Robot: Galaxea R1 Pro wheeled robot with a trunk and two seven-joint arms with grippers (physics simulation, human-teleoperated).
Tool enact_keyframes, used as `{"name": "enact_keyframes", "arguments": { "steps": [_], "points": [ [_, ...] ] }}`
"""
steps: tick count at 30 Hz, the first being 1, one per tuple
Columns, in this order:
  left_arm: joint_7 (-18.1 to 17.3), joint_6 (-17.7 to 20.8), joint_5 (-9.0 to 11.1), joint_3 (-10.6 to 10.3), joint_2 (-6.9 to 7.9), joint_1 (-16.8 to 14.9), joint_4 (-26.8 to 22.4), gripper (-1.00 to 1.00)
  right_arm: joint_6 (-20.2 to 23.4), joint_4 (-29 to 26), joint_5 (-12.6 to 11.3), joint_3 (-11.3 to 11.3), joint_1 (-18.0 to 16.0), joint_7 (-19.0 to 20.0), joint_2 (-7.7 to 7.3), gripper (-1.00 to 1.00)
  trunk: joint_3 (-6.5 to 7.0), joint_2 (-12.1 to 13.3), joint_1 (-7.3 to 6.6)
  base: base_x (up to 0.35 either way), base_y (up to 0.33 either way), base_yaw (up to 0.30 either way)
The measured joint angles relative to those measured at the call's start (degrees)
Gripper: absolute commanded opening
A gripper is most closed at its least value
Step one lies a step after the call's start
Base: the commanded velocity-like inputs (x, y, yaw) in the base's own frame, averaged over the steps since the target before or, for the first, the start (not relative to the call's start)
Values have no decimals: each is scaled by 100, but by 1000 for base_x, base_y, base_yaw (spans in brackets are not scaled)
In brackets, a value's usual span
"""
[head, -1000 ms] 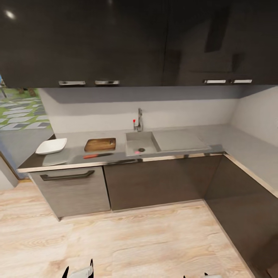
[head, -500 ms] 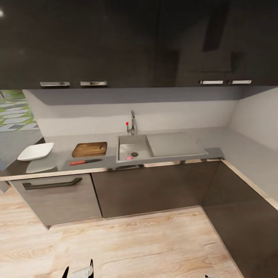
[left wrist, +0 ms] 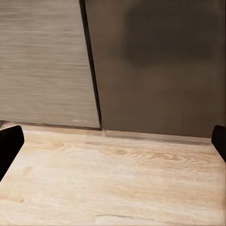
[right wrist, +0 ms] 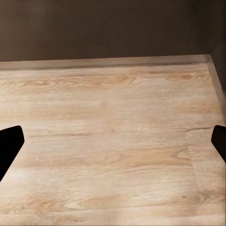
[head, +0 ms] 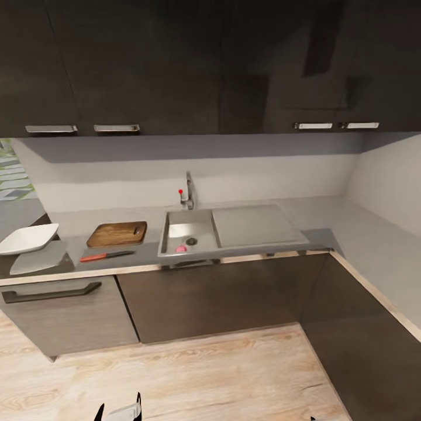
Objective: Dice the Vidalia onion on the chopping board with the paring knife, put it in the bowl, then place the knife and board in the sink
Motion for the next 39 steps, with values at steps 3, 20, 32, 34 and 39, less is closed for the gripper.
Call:
{"name": "enact_keyframes", "arguments": {
  "steps": [3, 20, 32, 34, 39],
  "points": [
    [0, 0, 0, 0, 0, 0, -1, 100, 0, 2, 0, -1, 0, 0, 0, 100, 0, 0, 0, 210, -247, 0],
    [1, -8, 0, 0, 18, 0, -8, 100, 19, 116, 3, 1, 0, 0, 6, 100, 0, 0, 2, 84, -122, 0],
    [9, -9, -1, -1, -3, 0, -8, 100, 342, 2275, -17, -24, 2, -15, 271, 100, -1, 0, 2, 0, 0, 0],
    [9, -2, -5, -5, -48, 0, -8, 100, 352, 2660, -21, -23, 1, -22, 282, 100, 0, 0, 2, 0, 0, 0],
    [-5, 2520, -22, 25, -332, 5, -323, 100, 364, 3300, -21, -15, 0, -32, 274, 100, 0, 0, 3, 0, 0, 0]
  ]
}}
